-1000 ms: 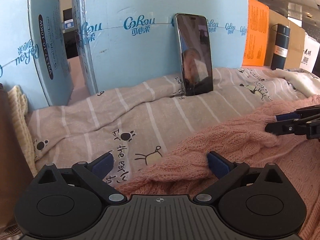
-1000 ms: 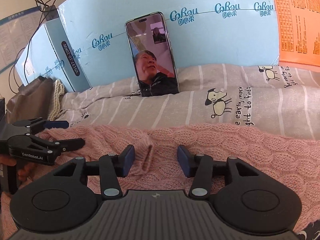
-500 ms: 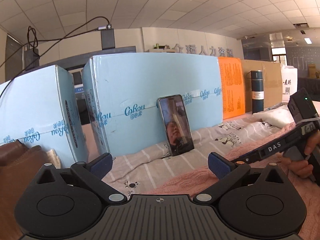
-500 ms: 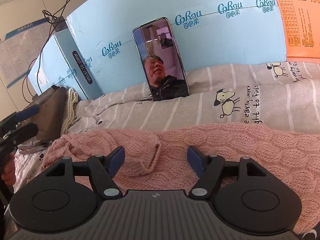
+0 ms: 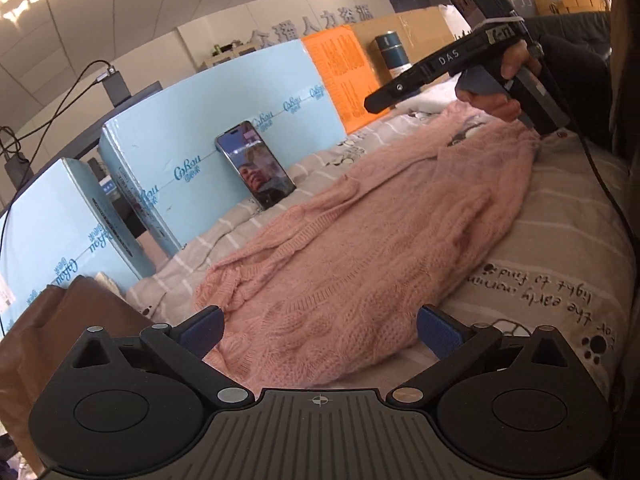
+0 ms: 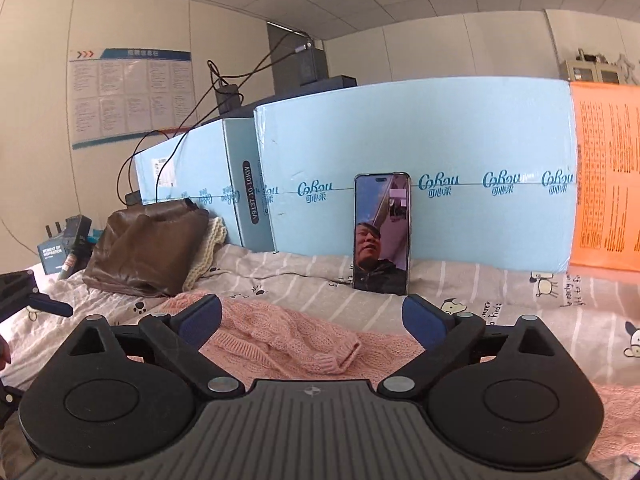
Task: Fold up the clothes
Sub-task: 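Grasp the sweater hem with the left gripper while the right gripper holds the collar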
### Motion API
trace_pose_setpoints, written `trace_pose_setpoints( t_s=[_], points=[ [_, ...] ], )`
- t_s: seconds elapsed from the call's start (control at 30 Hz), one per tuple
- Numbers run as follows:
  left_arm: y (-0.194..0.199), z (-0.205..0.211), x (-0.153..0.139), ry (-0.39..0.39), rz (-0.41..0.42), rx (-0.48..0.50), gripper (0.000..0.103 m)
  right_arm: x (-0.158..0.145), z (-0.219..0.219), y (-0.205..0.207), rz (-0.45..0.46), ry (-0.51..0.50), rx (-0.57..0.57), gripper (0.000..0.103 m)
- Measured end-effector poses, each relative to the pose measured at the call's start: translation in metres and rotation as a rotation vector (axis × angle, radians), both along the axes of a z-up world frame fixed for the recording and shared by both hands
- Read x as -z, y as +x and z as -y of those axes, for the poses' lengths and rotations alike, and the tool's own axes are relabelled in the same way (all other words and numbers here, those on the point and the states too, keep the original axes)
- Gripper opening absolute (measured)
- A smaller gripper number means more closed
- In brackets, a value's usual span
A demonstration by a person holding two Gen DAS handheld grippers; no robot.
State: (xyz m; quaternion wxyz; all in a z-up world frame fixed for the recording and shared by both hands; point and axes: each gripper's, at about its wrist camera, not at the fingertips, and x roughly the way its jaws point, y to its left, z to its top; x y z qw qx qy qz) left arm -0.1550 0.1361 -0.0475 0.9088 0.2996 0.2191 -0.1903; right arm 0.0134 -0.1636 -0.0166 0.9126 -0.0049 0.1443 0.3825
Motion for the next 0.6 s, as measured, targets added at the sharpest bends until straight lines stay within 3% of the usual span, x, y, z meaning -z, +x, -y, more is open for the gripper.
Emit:
trace_pose_setpoints(
  t_s=[0.1,0.3,0.4,0.6],
  points=[
    [0.001,0.001,0.014,0.088,-0.039,-0.018,0.103,0.01,0.016,-0.03,0.013,-0.102,-0.017,0.1],
    [0.007,0.002,0.02,0.077,-0.019,-0.029,0.103,0.033,0.051,-0.081,-0.011,-0.282,0.023,0.1],
    [0.015,0.009,0.021,0.055,-0.009,0.008,0.103,0.041,0.06,-0.099,-0.01,-0.344,0.025,0.1],
    [0.041,0.006,0.025,-0.078,-0.04,0.04,0.103,0.059,0.053,-0.109,-0.008,-0.43,0.006,0.1]
  ],
)
